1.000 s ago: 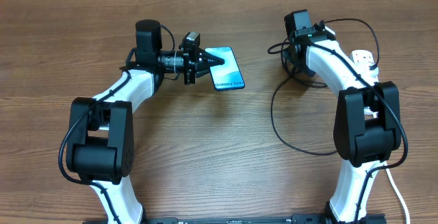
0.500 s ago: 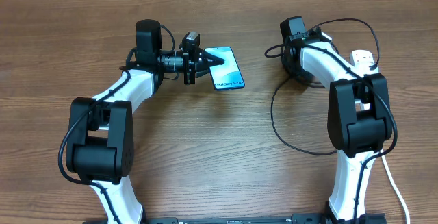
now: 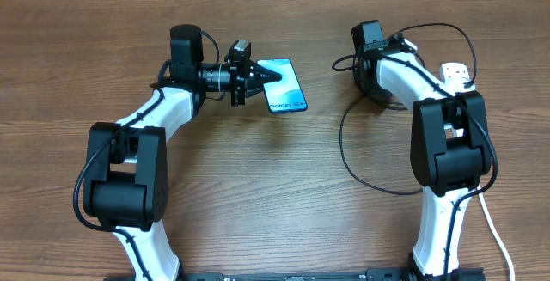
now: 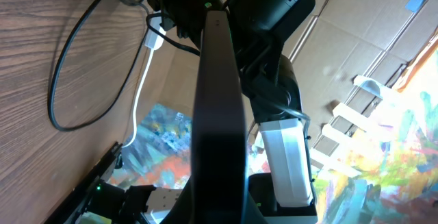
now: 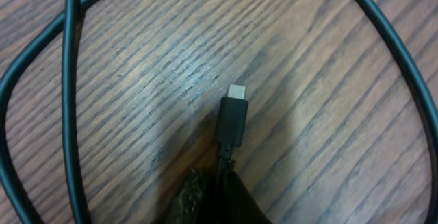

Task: Plug charger to phone and switch on socket
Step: 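Grasp the black USB-C cable end with the right gripper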

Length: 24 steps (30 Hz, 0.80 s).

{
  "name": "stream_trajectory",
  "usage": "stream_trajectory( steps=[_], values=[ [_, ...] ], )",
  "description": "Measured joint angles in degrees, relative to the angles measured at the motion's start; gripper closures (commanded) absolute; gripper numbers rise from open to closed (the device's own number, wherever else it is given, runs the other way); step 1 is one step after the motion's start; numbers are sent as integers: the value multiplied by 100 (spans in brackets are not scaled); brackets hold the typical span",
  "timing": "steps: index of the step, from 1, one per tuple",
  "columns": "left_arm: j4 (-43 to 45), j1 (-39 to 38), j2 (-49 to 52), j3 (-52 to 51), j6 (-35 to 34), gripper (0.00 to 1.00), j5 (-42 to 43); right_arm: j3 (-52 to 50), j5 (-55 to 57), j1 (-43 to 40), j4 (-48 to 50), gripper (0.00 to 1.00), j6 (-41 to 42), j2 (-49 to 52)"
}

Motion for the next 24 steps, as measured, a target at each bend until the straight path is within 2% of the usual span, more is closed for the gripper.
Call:
stream_trajectory(
  steps=[8, 10, 14, 17, 24],
  values=[
    [0, 31, 0, 0, 0, 96, -68, 243, -813, -4, -859, 96, -223, -254],
    [24, 44, 0, 0, 26, 96, -66, 243, -1154, -7, -1071, 96, -476, -658],
    [151, 55, 0, 0, 203, 96, -4, 304, -1845, -42, -1718, 96, -1193, -2151],
    [570, 83, 4, 0, 264, 96, 76, 393, -2323, -74, -2151, 96, -1759, -3145],
    [826, 87, 4, 7, 260, 96, 168, 393, -3519, -28, -3228, 96, -2946, -4830]
  ],
)
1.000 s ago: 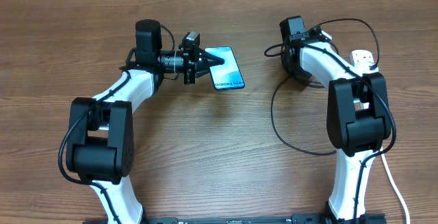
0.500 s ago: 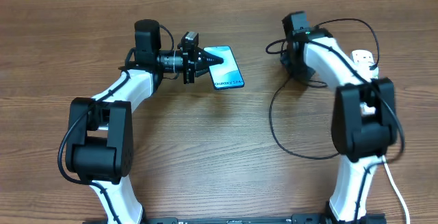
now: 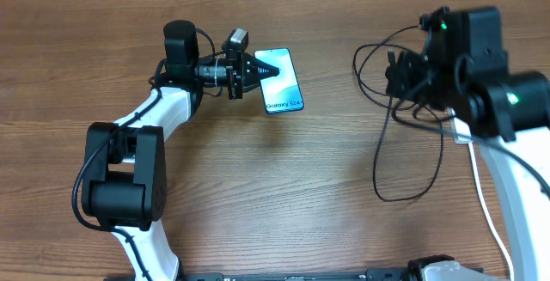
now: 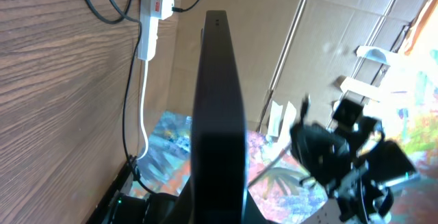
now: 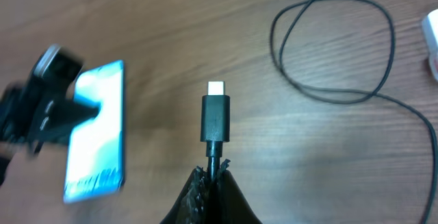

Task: Plug charger to phone and switch on socket
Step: 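Grasp the black USB-C cable end with the right gripper, then carry the cable plug to the phone's bottom port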

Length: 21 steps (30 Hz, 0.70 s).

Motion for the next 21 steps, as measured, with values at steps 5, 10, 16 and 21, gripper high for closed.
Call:
stream_trajectory(
  steps=[5, 10, 16, 21],
  values=[
    [7, 0, 0, 2, 0, 96, 114, -573, -267, 501, -566, 96, -271, -605],
    [11, 0, 0, 4, -4, 96, 153, -2094, -358, 1447, 409, 96, -17, -1486],
    [17, 0, 0, 4, -4, 96, 90, -3163, -227, 2435, 1738, 96, 295, -1574],
    [17, 0, 0, 4, -4, 96, 66, -3176, 197, 3086, 2317, 96, 402, -1213]
  ],
)
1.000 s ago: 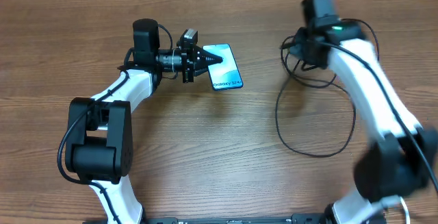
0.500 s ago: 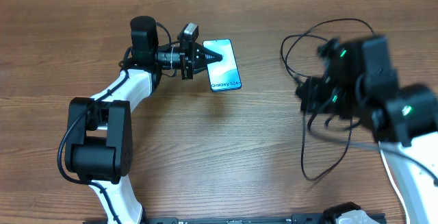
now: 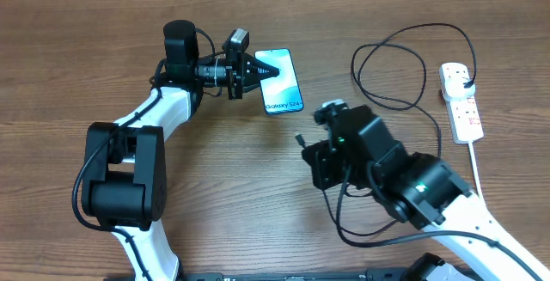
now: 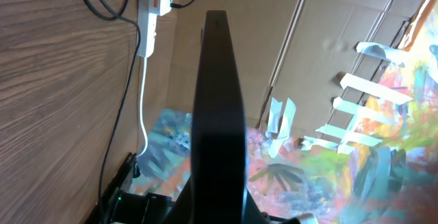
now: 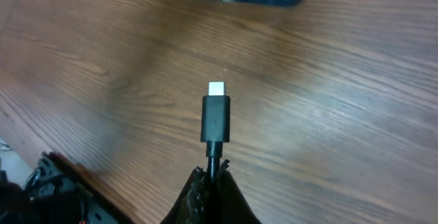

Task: Plug charger to phone and switch on socket
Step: 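Carry the cable plug to the phone's bottom port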

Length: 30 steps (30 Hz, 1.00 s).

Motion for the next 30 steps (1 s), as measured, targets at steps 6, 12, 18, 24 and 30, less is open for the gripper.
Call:
stream_trajectory(
  steps=[6, 12, 18, 24, 30],
  values=[
    [2, 0, 0, 0, 0, 96, 0, -4, 142, 57, 544, 96, 118, 461],
    [4, 0, 0, 0, 0, 96, -2, -4, 269, 57, 885, 96, 297, 514],
    [4, 0, 0, 0, 0, 96, 0, -4, 350, 57, 898, 96, 509, 514],
    [2, 0, 0, 0, 0, 96, 0, -4, 507, 57, 909, 96, 573, 514],
    [2, 0, 0, 0, 0, 96, -2, -4, 553, 57, 916, 96, 570, 514]
  ],
)
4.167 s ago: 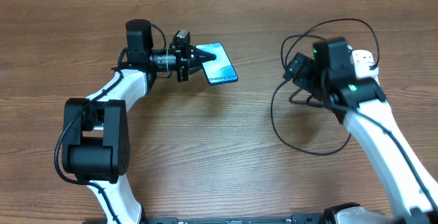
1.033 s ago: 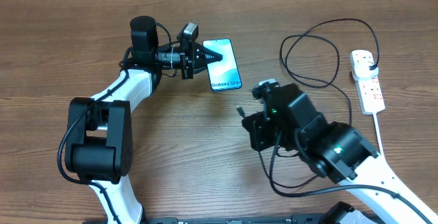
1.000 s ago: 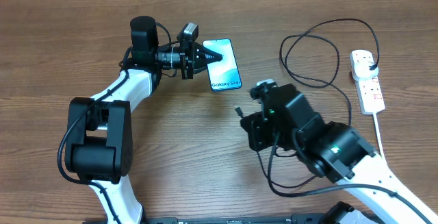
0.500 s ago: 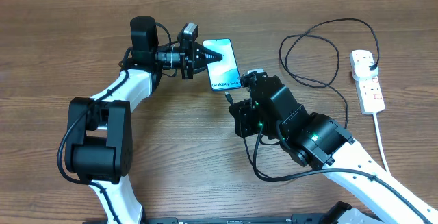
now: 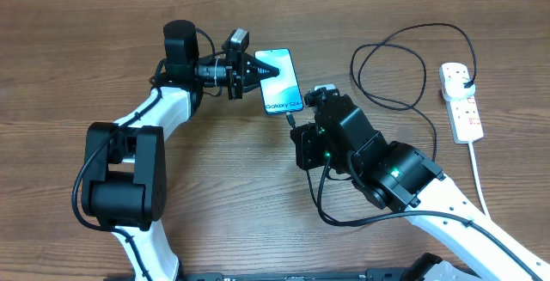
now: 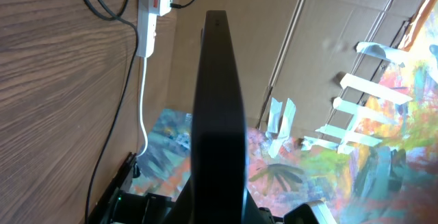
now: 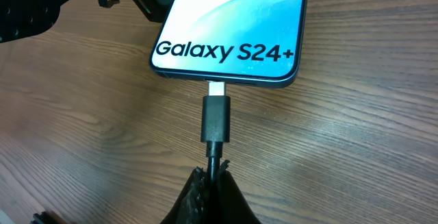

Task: Plug charger to phone and switch on socket
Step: 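Carry the cable plug to the phone's bottom port, then align the USB-C plug under the phone port with the right gripper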

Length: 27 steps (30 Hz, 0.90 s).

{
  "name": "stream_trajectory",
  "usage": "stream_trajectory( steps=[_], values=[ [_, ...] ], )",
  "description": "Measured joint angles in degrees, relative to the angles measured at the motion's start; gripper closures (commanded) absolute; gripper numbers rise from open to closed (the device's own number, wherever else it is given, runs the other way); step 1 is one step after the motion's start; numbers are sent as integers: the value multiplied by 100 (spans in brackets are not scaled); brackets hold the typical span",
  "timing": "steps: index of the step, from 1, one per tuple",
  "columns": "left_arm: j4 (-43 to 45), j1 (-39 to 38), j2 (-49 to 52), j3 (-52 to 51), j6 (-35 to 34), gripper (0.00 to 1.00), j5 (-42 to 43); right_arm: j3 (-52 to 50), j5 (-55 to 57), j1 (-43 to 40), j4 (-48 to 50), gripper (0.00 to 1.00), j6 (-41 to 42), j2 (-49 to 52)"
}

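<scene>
A blue-screened phone (image 5: 279,79) marked "Galaxy S24+" (image 7: 229,39) lies flat on the table, and my left gripper (image 5: 266,70) is shut on its left long edge. In the left wrist view it shows edge-on as a dark bar (image 6: 217,114). My right gripper (image 7: 213,176) is shut on the black charger cable just behind the plug (image 7: 216,118). The plug's metal tip touches the middle of the phone's bottom edge; how far in it sits I cannot tell. In the overhead view the right gripper (image 5: 298,132) is just below the phone. The white socket strip (image 5: 460,100) lies at the far right.
The black cable (image 5: 391,49) loops across the table between the phone and the socket strip (image 6: 154,5), then trails under my right arm. The strip's white lead runs down the right edge. Cardboard and coloured panels stand beyond the table.
My right gripper has moved up and left with the plug, from bare wood short of the phone to its bottom edge. Now the tip meets that edge. The left gripper and phone have not moved.
First my right gripper was at the far right by the cable loops, shut behind the plug low over the table, while the left held the phone. Then it was raised high with the plug. Later it was below the phone, and now the tip touches the phone's edge.
</scene>
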Motion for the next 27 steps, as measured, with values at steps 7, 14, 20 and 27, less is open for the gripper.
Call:
stream_trajectory(
  steps=[7, 14, 20, 27],
  values=[
    [0, 0, 0, 0, -90, 96, -2, 0, 20, 0, 129, 96, 0, 59],
    [0, 0, 0, 2, -107, 96, -59, 0, 22, 0, 125, 96, 2, 186],
    [0, 0, 0, 0, -109, 96, -131, 0, 22, 0, 83, 96, 2, 188],
    [0, 0, 0, 0, -116, 96, -203, 0, 24, 0, 76, 96, 4, 188]
  ],
)
